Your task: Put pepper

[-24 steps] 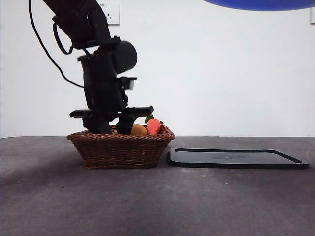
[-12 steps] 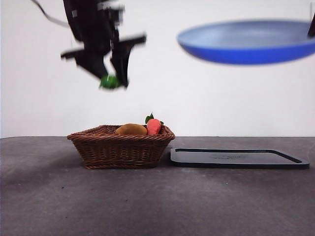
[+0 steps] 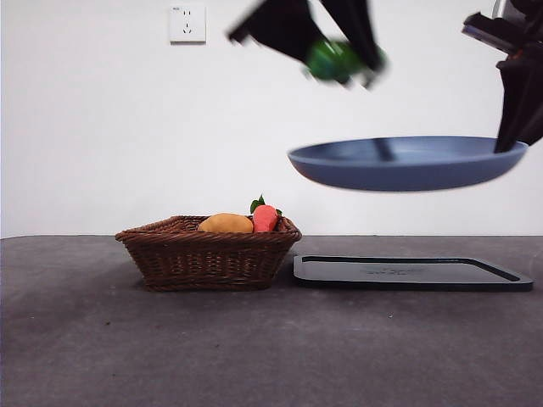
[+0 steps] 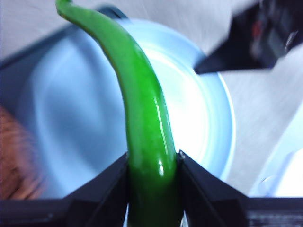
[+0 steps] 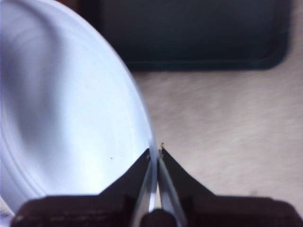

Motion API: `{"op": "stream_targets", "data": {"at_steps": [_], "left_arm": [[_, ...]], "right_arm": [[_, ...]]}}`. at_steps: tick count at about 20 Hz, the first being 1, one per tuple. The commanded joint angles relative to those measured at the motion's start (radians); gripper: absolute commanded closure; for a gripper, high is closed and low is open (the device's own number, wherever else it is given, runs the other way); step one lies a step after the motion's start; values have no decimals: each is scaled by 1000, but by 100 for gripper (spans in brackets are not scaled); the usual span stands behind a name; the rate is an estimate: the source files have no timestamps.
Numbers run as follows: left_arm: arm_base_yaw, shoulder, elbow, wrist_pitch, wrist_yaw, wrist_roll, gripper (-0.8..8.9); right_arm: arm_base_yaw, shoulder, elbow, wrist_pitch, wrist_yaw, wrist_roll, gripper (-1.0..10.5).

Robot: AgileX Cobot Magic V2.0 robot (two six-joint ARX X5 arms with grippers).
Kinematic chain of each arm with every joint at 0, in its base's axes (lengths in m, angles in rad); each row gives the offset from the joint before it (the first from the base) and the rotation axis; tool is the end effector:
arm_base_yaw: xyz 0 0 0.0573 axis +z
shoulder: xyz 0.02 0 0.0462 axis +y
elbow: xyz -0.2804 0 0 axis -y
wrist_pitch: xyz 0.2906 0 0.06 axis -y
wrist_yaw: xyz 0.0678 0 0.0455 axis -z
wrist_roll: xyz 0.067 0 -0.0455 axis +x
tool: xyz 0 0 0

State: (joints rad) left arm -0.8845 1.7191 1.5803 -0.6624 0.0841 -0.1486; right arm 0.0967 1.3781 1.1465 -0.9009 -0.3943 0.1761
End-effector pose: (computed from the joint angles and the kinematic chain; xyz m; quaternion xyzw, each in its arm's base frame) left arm 0.2815 -0.3526 0.3034 0.0910 0.3900 -0.4009 0.8240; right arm 0.3140 0.0563 0.2530 0.1512 0.5465 0.1577 0.8084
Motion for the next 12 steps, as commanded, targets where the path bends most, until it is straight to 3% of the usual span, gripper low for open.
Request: {"op": "stream_targets", "data": {"at_steps": [1,12], "left_arm": [[-34,75,17,49,-32,46,677],[-61,197,17,24,-53,48,669]], "right_arm": [[2,9,22,-7,-26,26,942],[2,10,22,-21,-24,26,942]]}}
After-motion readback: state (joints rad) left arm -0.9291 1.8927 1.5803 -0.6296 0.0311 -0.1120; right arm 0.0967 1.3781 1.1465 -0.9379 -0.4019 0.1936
